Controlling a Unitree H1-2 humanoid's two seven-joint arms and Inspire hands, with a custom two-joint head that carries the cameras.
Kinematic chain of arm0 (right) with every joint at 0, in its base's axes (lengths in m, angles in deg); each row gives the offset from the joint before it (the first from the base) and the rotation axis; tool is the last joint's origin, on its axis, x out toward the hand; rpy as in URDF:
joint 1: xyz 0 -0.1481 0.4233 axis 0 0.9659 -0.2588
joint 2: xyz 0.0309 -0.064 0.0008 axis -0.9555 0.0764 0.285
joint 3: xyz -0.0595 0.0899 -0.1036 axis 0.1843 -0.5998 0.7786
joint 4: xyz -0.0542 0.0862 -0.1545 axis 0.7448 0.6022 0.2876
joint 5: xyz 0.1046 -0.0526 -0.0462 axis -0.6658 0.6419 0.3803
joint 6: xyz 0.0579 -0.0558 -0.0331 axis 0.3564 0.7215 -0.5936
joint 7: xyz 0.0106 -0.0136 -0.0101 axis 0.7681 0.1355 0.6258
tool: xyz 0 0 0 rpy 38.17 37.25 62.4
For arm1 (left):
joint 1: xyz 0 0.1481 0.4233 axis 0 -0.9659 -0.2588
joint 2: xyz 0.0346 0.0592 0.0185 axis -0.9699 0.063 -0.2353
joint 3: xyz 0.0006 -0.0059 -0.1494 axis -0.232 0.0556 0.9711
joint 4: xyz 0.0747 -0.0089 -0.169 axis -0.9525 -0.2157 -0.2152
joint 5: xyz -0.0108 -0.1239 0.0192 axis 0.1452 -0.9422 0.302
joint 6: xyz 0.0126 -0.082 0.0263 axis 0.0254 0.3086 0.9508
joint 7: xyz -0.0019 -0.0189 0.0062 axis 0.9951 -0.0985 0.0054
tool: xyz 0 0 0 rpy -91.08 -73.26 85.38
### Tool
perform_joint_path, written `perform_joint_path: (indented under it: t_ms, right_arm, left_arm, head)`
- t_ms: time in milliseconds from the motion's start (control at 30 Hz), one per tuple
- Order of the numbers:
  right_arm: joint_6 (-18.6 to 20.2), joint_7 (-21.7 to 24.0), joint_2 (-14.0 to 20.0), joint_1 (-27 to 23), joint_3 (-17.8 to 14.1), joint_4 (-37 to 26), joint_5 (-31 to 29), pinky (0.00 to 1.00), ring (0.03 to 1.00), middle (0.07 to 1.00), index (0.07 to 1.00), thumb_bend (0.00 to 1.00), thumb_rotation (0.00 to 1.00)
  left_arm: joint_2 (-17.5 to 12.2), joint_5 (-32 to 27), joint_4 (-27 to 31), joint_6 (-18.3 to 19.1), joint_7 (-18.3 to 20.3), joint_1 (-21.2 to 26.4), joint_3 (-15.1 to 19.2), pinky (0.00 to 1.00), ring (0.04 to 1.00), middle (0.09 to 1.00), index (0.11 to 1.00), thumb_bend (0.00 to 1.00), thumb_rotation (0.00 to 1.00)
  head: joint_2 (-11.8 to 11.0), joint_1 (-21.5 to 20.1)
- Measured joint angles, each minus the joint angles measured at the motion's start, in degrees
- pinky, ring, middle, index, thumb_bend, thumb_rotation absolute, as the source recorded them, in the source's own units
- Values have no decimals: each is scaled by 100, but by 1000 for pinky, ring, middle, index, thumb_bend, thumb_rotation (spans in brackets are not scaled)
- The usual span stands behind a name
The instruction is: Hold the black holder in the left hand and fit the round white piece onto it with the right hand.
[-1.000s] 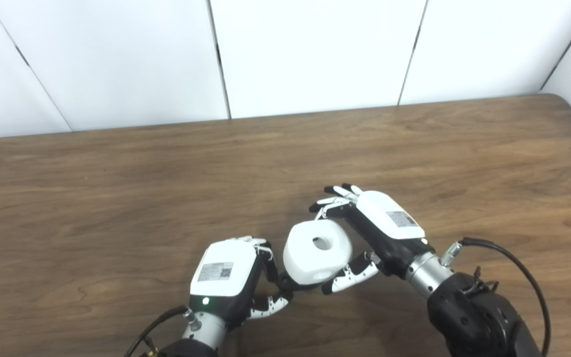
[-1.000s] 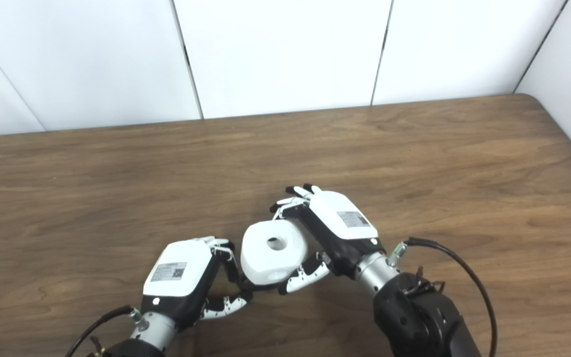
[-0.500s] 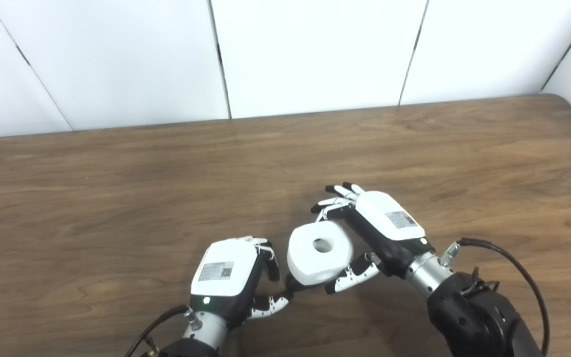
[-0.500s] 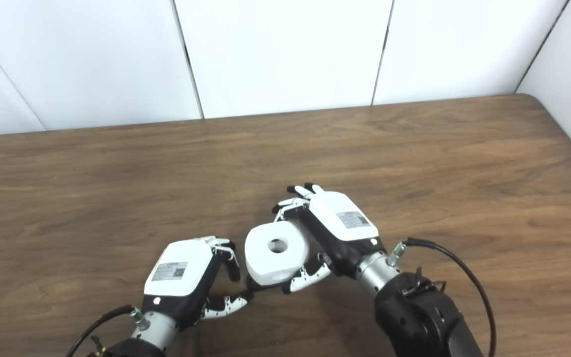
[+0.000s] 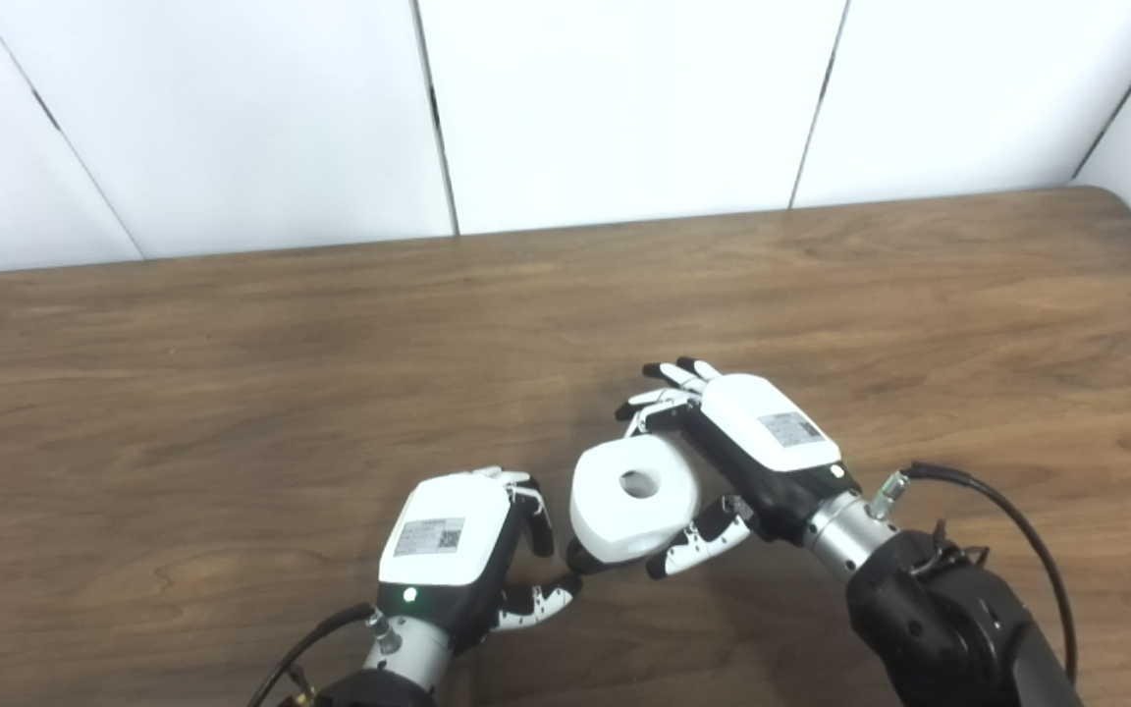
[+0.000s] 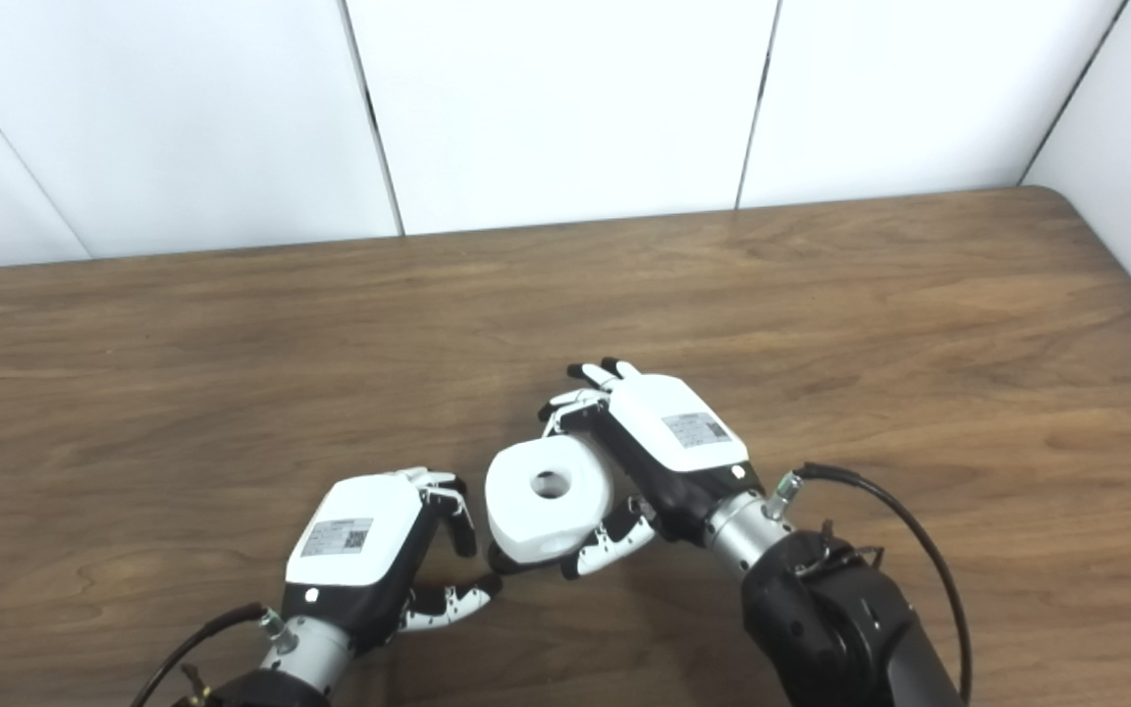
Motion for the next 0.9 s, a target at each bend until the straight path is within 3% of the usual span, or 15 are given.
perform_joint_path:
  t_ms: [33,67,133,200,400,600,733,900]
  right_arm:
    - [7,29,0,-8,3,-7,32,1000,948,804,491,525,149]
    - [16,84,-2,-16,3,-16,65,1000,952,810,551,781,210]
    - [48,168,-3,-28,0,-38,132,1000,956,817,588,922,256]
    - [105,244,1,-24,-14,-39,193,1000,967,828,611,969,301]
    - [157,368,4,-34,-27,-76,299,1000,985,839,642,975,350]
    - [166,386,4,-34,-36,-80,314,1000,989,844,647,957,351]
    - [181,392,4,-36,-48,-79,314,1000,997,856,647,954,353]
    - [219,396,-4,-59,-42,-56,320,1000,1000,869,642,947,354]
  left_arm:
    - [0,0,0,-1,0,0,0,833,840,787,494,521,71]
    - [0,-1,0,-2,-1,0,0,828,837,785,495,521,73]
    - [0,-4,0,-3,-2,0,0,824,834,783,496,521,76]
    - [0,-5,0,-4,-7,1,0,821,833,786,642,755,193]
    - [1,-12,-3,-5,-8,13,-1,826,839,821,813,880,310]
    - [-7,-59,-52,-19,-25,48,-6,822,845,845,865,922,377]
    - [-9,-355,-118,-19,-151,58,46,831,871,866,886,912,336]
    - [15,-1260,-125,7,-185,77,361,796,880,878,891,877,273]
  head:
    - [0,0]
    - [0,0]
    - [0,0]
    - [0,-17]
    - [0,-18]
    - [-17,-9]
    - [-52,35]
    - [-97,44]
